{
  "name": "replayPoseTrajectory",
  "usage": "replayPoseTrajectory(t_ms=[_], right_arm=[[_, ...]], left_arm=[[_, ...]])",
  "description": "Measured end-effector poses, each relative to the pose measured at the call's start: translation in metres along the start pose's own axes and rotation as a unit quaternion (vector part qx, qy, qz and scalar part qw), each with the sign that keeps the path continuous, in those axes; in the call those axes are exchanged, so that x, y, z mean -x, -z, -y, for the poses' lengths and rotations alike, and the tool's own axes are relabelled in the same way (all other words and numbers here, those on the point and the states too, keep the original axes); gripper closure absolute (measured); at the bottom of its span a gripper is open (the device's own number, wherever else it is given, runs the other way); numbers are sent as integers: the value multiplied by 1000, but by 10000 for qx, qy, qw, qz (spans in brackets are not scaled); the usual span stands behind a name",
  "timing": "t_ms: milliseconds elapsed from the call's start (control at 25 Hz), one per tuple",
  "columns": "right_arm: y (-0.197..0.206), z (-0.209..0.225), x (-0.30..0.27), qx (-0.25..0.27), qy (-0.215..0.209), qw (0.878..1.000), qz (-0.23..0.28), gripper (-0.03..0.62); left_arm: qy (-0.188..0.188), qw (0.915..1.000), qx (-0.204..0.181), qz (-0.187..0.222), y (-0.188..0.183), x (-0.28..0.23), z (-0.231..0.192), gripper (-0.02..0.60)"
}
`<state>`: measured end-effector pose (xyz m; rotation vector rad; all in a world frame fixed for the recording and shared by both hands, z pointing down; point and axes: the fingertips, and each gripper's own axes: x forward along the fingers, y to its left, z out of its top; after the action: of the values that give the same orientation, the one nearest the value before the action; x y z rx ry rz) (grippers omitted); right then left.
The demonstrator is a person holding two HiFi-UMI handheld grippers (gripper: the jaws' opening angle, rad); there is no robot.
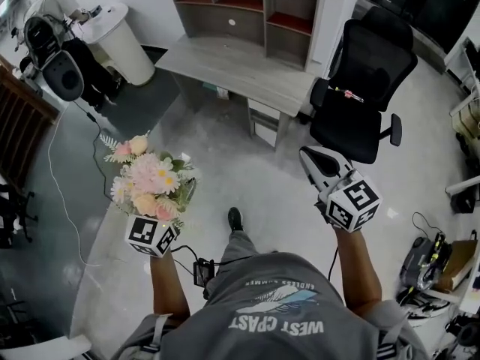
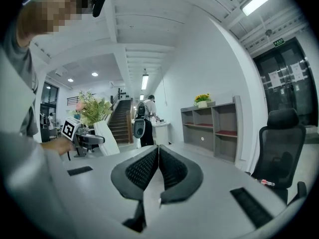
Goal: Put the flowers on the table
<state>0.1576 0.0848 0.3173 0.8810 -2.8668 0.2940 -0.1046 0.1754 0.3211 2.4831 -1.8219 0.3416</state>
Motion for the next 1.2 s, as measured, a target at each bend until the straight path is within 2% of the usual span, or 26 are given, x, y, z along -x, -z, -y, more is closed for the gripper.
replayPoseTrajectory(t_ms=[160, 360, 560, 760, 1040, 1200], right_arm=[[-8, 28, -26, -92, 417, 9991, 23, 565], [-27, 39, -64, -64, 622, 9980, 71, 566], [-31, 40, -74, -44, 852, 9962, 178, 566], [-41, 63, -95, -166, 1027, 9945, 142, 566], [-34, 63, -97, -173, 1238, 9921, 91, 565], [-44, 69, -116, -178, 1370, 9904, 70, 566]], left_arm=[[346, 9994, -47, 75, -5, -51, -34, 225], [651, 9977, -49, 160, -18, -93, -71, 225], [898, 9957, -145, 189, -18, -109, -83, 225], [1099, 9938, -146, 120, -28, -146, -101, 225], [1282, 9916, -129, 148, -21, -156, -108, 225], [1429, 9896, -107, 151, -26, -174, -127, 225]])
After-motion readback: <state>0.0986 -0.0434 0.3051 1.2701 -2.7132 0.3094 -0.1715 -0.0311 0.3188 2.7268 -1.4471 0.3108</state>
